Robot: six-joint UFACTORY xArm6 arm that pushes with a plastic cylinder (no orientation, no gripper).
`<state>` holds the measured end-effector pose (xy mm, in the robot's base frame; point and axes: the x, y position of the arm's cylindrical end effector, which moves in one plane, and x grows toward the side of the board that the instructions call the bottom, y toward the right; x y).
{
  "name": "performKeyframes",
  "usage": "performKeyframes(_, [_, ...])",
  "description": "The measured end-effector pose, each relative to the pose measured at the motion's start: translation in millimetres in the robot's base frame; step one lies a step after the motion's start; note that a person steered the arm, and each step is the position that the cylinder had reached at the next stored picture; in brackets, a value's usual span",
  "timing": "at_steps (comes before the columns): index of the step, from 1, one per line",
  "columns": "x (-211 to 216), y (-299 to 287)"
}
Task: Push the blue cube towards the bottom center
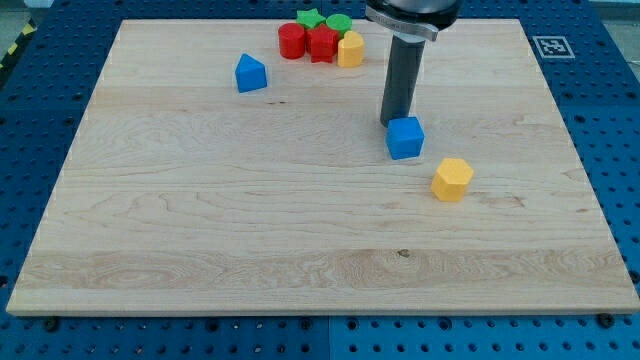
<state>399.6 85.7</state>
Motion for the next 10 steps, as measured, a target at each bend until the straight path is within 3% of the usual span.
performKeyframes(3, [-4, 69])
performKeyframes(6, [26, 15])
performKeyframes(8, [16, -6])
performKeyframes(10, [33, -30])
